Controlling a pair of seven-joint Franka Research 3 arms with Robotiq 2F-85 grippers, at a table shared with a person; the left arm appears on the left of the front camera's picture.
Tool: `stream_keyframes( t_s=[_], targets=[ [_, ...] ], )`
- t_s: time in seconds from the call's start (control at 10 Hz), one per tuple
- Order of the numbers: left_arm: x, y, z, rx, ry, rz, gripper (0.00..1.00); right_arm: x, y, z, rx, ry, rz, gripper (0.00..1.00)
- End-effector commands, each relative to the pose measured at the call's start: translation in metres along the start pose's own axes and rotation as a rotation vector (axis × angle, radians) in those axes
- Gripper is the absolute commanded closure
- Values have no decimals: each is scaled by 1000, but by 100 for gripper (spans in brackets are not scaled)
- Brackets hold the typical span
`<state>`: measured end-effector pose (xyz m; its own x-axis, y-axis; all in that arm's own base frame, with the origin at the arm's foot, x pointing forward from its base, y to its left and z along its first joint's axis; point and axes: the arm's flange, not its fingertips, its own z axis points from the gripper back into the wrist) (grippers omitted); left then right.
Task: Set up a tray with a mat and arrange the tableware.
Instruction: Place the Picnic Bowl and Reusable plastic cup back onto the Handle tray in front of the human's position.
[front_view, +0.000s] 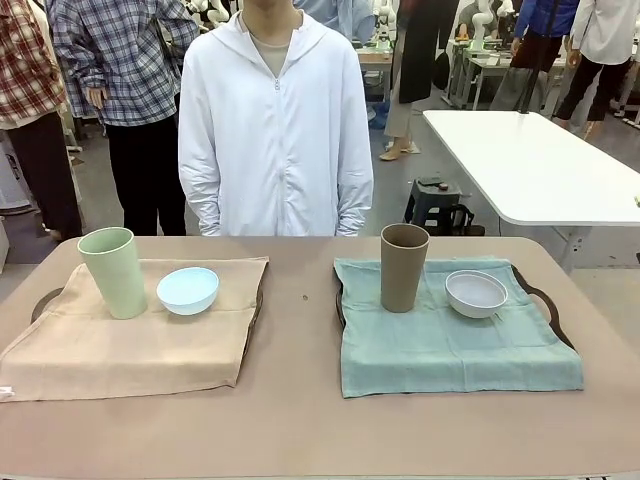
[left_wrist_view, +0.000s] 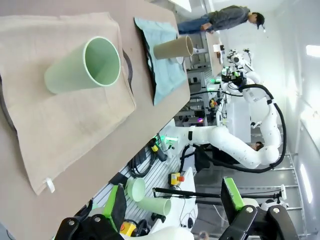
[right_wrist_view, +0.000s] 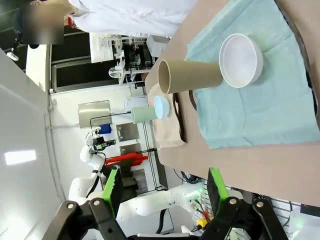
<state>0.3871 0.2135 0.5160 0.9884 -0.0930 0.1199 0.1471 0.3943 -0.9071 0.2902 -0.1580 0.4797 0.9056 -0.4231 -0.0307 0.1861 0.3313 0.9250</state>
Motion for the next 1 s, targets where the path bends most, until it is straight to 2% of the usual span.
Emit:
stream_keyframes(
  t_s=[0.0, 0.9],
  targets=[
    [3, 3, 3, -3, 6, 5, 0, -2, 0, 4, 4, -4, 8, 12],
    [3, 3, 3, -3, 6, 5, 0, -2, 0, 4, 4, -4, 8, 12]
  ],
)
